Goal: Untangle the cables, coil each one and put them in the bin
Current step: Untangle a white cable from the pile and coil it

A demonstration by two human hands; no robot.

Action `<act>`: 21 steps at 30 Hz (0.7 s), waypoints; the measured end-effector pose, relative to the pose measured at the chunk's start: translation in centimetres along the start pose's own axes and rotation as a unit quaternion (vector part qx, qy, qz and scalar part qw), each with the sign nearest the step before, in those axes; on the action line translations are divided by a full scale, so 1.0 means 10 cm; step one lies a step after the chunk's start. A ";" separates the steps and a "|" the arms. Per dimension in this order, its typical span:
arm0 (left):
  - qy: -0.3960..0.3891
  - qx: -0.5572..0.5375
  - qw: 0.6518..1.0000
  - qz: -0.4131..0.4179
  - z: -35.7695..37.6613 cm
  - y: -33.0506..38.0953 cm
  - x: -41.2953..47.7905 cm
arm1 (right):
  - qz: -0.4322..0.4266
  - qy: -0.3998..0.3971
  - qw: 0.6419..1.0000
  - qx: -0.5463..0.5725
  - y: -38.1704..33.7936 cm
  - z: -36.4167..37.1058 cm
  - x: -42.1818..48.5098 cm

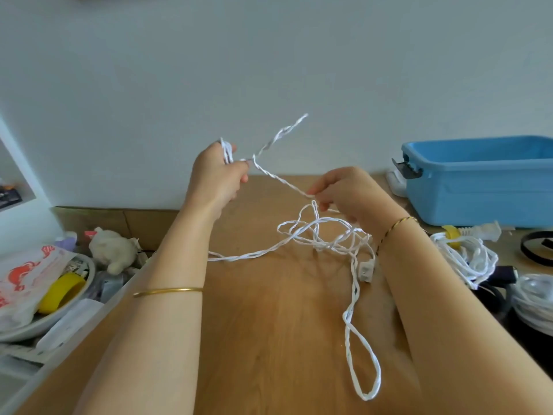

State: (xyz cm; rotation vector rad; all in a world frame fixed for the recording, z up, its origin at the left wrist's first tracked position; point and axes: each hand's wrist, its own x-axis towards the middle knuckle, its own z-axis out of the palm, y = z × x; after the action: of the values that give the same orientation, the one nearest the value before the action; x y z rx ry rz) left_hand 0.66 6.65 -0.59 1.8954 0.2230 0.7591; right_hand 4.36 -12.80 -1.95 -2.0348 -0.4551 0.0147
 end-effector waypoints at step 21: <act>-0.081 0.235 0.960 0.125 0.27 0.09 -0.20 | -0.095 -0.038 0.989 0.106 -0.26 0.24 -0.10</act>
State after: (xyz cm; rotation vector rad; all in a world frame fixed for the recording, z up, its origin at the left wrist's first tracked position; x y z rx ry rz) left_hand 0.55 3.21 -1.30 2.4610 0.0609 0.7591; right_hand 2.17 -9.95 -1.08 -1.7800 -0.6646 0.0235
